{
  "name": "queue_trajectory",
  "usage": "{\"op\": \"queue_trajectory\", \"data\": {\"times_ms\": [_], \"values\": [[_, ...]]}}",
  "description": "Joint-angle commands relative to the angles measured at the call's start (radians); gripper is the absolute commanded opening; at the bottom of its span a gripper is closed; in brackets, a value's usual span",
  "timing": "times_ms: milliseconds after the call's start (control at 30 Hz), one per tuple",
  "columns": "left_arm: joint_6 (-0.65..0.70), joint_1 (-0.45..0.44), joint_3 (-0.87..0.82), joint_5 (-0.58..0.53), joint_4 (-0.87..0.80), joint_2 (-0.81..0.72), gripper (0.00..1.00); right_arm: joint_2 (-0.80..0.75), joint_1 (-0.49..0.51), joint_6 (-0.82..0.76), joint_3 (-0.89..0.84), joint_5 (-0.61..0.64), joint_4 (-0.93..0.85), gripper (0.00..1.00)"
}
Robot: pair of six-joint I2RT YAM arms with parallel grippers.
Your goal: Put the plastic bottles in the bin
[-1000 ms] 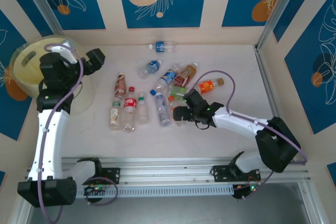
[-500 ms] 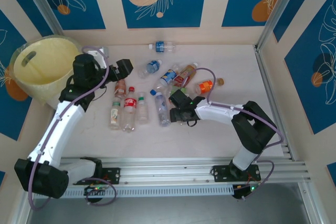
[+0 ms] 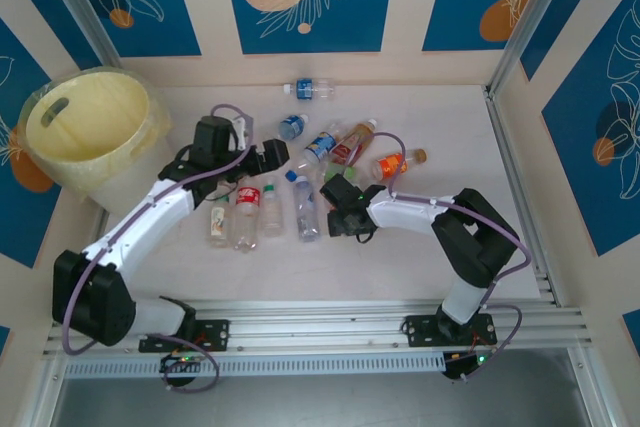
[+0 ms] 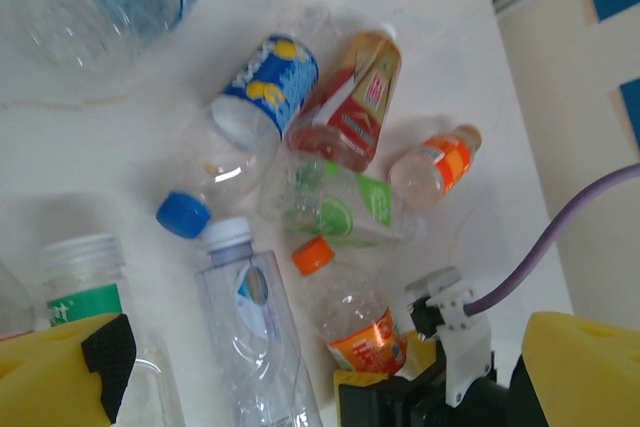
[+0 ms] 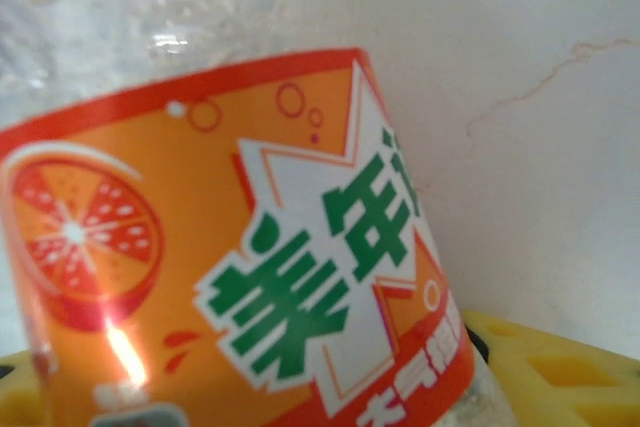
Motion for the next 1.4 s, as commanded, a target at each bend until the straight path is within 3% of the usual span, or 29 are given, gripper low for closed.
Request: {"op": "queue_trajectory", "data": {"times_ms": [0,167,400,667,767,967,1133,1367], "values": [[0.017,-0.040,0.039,-0.062,-0.021,0.026,1.00,-0.037,0.016,-0.015,-0.026,0.027,0.010,0.58],[0.015,-0.069,0.024,-0.070,0.038,0.057,1.00,-0.129,0.036,0.006,-0.080,0.078,0.022,0.52],[-0.015,-0.081,0.062,0.067,0.039,0.135,1.00,-0.300,0.055,0.003,-0.148,0.167,0.098,0.45],[-0.052,-0.125,-0.008,0.209,0.268,0.122,1.00,-0.485,0.055,0.000,-0.292,0.099,0.350,0.40],[-0.069,-0.145,-0.004,0.252,0.321,0.136,1.00,-0.533,0.042,-0.033,-0.346,-0.016,0.495,0.40],[-0.052,-0.196,0.012,0.246,0.347,0.163,1.00,-0.549,0.038,-0.070,-0.365,-0.122,0.602,0.40],[-0.062,-0.214,0.027,0.178,0.305,0.173,1.00,-0.546,0.035,-0.067,-0.370,-0.150,0.685,0.40],[-0.127,-0.240,0.024,0.210,0.352,0.218,0.98,-0.510,0.030,-0.050,-0.346,-0.131,0.769,0.41]]}}
